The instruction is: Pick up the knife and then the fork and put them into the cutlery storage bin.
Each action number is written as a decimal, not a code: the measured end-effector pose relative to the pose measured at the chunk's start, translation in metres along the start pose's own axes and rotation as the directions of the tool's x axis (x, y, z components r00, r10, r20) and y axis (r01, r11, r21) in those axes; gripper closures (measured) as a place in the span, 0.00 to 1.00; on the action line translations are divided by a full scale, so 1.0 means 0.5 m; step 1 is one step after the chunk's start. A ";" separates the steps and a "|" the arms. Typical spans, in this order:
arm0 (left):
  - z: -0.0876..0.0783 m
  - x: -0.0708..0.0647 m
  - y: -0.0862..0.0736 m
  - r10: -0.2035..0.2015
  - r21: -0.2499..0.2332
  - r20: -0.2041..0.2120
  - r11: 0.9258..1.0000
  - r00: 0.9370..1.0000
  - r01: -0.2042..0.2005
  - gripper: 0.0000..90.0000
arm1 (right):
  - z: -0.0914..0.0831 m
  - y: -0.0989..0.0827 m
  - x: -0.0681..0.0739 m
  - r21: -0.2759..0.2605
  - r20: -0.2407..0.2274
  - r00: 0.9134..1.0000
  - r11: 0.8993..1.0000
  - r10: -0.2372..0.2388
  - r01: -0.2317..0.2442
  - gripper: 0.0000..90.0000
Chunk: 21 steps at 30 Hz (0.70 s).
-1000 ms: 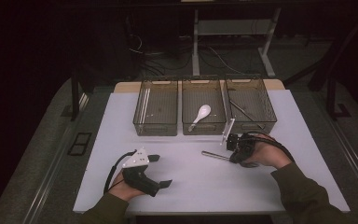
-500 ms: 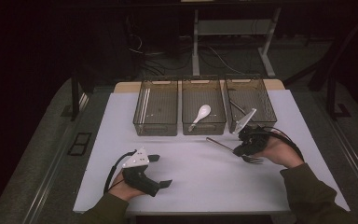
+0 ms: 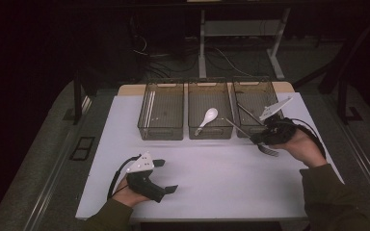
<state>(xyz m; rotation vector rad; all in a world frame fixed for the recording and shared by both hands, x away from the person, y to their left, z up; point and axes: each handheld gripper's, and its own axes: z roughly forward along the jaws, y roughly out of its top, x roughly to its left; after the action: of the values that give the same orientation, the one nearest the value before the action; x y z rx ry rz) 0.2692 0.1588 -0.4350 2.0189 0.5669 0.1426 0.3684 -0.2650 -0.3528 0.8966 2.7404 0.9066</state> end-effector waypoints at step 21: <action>0.000 0.000 -0.001 0.000 0.006 0.000 1.000 1.000 0.000 0.00 | -0.037 0.045 -0.148 -0.173 0.236 0.945 0.967 0.225 -0.187 0.95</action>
<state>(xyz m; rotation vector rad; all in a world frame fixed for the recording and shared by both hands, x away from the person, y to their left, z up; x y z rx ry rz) 0.2692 0.1588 -0.4354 2.0246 0.5676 0.1416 0.4350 -0.3023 -0.3302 1.1964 2.3621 0.9406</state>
